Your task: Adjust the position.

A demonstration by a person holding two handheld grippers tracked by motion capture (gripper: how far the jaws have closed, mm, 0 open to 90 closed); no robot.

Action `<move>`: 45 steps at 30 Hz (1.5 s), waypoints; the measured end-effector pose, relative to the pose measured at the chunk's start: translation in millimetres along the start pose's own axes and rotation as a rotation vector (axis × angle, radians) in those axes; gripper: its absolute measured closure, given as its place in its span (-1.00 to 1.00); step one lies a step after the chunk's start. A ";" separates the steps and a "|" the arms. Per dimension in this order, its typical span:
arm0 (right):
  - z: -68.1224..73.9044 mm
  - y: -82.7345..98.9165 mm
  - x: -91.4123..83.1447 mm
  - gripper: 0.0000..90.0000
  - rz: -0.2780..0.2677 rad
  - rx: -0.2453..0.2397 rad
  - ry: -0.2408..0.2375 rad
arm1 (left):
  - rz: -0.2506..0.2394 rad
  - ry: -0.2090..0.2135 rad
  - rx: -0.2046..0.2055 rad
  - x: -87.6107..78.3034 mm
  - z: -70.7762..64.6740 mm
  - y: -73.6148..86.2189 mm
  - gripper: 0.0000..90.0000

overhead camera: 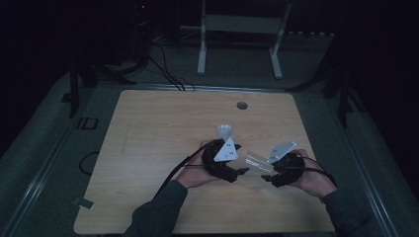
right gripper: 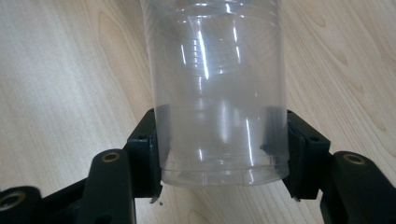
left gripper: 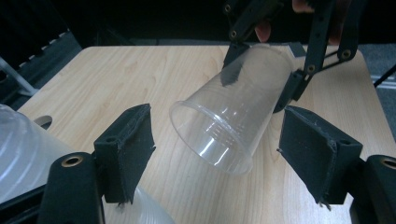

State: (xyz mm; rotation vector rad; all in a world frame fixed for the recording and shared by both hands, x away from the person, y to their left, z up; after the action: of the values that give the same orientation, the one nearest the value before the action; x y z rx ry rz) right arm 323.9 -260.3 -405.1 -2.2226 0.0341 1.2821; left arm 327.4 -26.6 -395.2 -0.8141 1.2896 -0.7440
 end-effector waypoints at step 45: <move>7.3 18.9 -1.1 -0.07 -0.236 0.387 0.269 | -0.056 -0.061 -0.071 0.5 2.4 -6.8 -0.42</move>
State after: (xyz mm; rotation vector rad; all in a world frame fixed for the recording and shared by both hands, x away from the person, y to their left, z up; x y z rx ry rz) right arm 311.9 -272.9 -415.7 -1.9768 0.1088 0.7700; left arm 329.7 -30.4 -389.4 -0.9263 1.2487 -0.7160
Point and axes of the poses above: each handheld gripper's, and its own axes: x roughly forward along the jaws, y roughly out of its underside, z roughly to its left, the point moved 1 cm from there along x, roughly forward along the jaws, and after that the axes turned 13 degrees about y, right-handed, at the moved point
